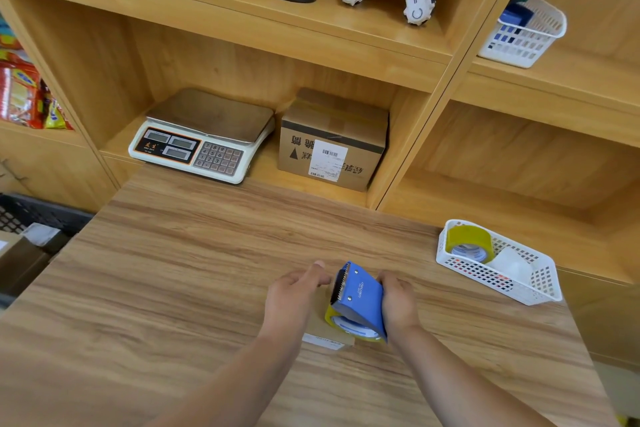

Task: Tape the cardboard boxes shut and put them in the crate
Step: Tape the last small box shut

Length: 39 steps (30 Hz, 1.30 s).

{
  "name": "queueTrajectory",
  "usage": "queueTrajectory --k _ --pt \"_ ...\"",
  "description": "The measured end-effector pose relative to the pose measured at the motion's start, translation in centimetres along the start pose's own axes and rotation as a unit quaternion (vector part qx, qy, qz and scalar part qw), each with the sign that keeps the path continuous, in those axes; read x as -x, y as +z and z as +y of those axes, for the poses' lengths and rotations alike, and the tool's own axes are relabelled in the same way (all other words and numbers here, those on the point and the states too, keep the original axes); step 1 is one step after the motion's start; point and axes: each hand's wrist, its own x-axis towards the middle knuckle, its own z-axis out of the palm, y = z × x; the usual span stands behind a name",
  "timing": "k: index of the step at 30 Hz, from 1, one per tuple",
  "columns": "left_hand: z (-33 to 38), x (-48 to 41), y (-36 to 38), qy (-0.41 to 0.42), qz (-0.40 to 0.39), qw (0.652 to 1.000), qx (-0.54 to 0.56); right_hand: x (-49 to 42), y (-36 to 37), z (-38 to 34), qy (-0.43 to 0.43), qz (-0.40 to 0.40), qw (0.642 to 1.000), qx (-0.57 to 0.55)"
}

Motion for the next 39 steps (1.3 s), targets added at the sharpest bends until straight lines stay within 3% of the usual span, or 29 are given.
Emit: queueTrajectory --k 3,10,15,23,28,33,39 --pt "-0.2 -0.5 0.1 -0.027 0.012 1.0 -0.003 0.2 0.0 -0.1 -0.005 -0.005 1.0 0.001" --pt "-0.5 -0.9 0.0 -0.007 0.035 0.999 -0.032 0.0 0.0 0.0 -0.015 0.0 0.999 0.03" --pt "-0.7 -1.7 -0.9 0.008 0.041 0.998 -0.046 0.3 -0.3 -0.3 -0.008 -0.049 0.999 -0.002" --pt "-0.7 -2.7 -1.6 0.014 0.027 0.999 -0.043 0.4 -1.6 -1.3 -0.115 -0.107 0.975 0.156" --pt "-1.3 -3.5 -2.1 -0.003 0.025 0.999 -0.03 0.7 -1.5 -1.6 -0.162 -0.107 0.949 0.247" --pt "-1.8 -4.4 -2.8 -0.01 0.042 0.999 -0.025 1.3 -0.6 -2.1 -0.234 -0.08 0.878 0.411" --pt "-2.2 -5.3 -3.9 -0.015 0.039 0.999 -0.007 1.3 0.1 -2.6 -0.244 -0.096 0.845 0.466"
